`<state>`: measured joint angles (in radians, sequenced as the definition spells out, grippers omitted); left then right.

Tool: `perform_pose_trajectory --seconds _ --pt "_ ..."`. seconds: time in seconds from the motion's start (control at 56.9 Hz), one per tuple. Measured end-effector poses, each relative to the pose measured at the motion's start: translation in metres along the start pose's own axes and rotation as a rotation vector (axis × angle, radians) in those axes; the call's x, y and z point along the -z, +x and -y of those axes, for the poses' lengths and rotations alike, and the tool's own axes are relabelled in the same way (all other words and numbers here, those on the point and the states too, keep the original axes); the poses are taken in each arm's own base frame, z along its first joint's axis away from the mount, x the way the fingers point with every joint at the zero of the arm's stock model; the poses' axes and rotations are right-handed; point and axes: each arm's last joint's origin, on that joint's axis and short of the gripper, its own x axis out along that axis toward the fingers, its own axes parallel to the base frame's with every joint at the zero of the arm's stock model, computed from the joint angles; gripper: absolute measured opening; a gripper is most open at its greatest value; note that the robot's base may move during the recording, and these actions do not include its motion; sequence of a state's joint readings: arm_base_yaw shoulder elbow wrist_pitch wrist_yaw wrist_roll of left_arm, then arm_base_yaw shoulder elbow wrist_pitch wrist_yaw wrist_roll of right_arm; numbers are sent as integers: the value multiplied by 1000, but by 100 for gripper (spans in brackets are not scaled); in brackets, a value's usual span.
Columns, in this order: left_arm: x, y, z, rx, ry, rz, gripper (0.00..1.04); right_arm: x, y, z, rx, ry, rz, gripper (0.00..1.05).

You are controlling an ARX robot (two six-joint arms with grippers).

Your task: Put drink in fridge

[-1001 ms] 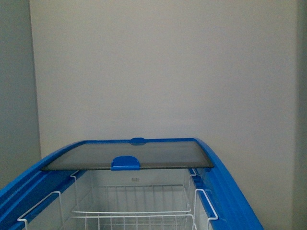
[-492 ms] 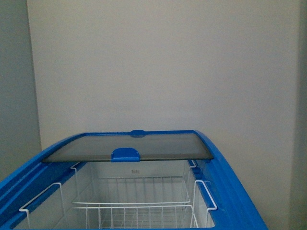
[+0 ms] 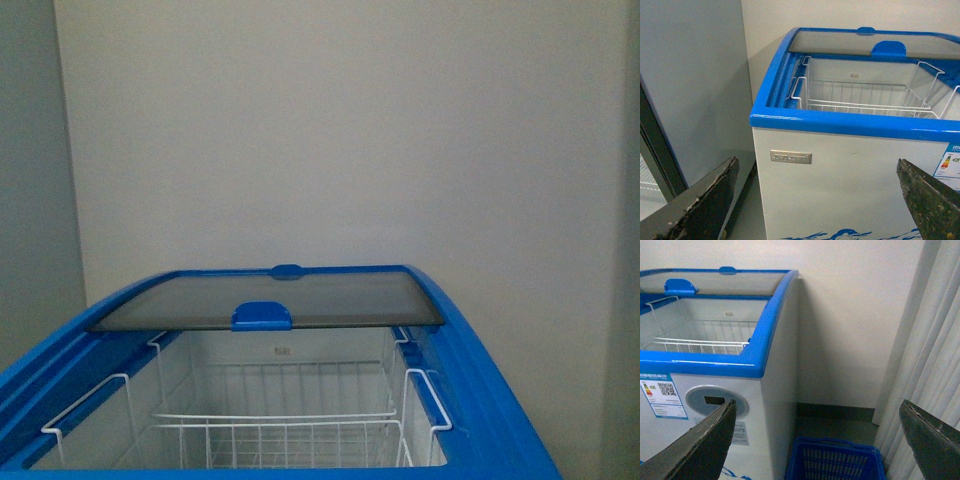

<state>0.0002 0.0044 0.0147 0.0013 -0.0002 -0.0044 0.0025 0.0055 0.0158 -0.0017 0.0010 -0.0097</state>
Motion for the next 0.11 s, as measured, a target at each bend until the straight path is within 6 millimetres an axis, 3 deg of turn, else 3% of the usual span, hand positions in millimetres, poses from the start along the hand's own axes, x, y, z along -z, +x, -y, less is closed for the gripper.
perform_pose_trajectory --seconds 0.105 --pt "0 0 0 0 0 0 97 0 0 0 0 0 0 97"
